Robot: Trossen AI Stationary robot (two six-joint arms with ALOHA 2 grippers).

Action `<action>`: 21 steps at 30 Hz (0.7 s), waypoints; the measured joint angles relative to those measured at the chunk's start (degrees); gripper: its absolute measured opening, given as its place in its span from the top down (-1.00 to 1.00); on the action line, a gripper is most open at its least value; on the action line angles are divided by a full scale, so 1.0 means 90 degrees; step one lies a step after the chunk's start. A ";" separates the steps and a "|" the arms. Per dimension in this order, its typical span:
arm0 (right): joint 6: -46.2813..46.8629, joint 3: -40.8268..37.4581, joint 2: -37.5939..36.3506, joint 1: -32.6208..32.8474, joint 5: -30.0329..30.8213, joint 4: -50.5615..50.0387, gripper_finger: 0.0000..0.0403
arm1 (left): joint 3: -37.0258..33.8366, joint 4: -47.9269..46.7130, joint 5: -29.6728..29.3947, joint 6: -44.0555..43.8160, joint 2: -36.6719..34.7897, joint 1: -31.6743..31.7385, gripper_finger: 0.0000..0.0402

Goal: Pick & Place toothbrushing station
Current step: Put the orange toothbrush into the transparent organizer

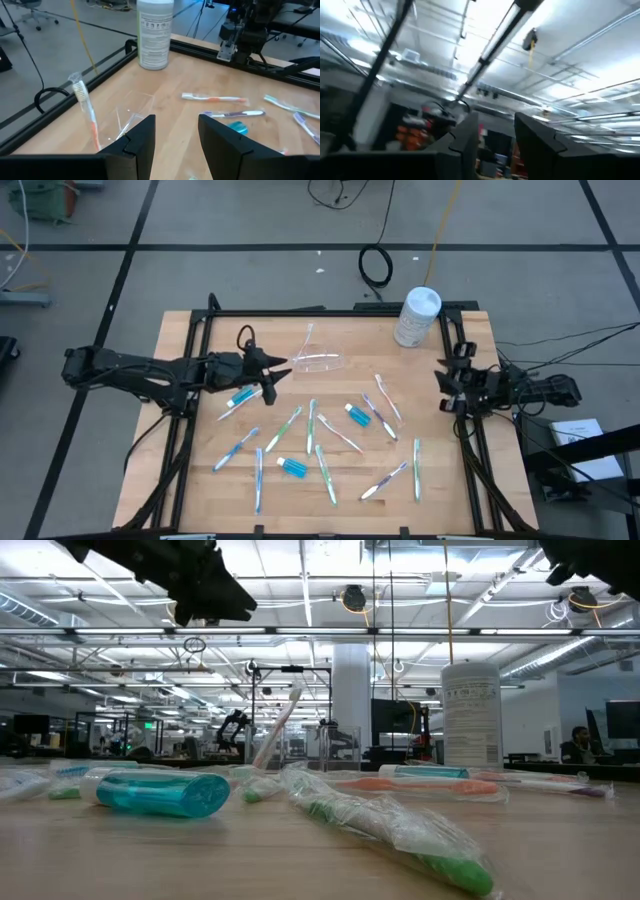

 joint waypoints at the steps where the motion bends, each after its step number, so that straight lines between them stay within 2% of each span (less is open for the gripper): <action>1: 0.0111 0.0040 0.0161 0.0000 0.0016 0.0136 0.41 | 0.0000 0.0002 -0.0003 -0.0001 0.0000 0.0039 0.24; 6: 0.0482 0.0538 0.1501 0.0000 0.0049 0.0093 0.42 | 0.0000 0.0148 0.0002 -0.0002 0.0000 0.0315 0.24; 9: 0.0776 0.1118 0.2637 0.0000 0.0417 -0.0164 0.45 | 0.0000 0.0301 0.0000 -0.0002 0.0000 0.0475 0.24; 13: 0.1474 0.2054 0.4042 0.0000 0.1199 -0.2055 0.45 | 0.0000 0.0488 0.0008 -0.0002 0.0000 0.0635 0.24; 17: 0.2248 0.2876 0.5081 0.0000 0.1713 -0.4205 0.40 | 0.0000 0.0616 0.0013 0.0130 0.0000 0.0751 0.24; 21: 0.3231 0.3116 0.5765 -0.0031 0.1857 -0.5260 0.29 | 0.0000 0.0750 0.0015 0.0354 0.0001 0.0863 0.24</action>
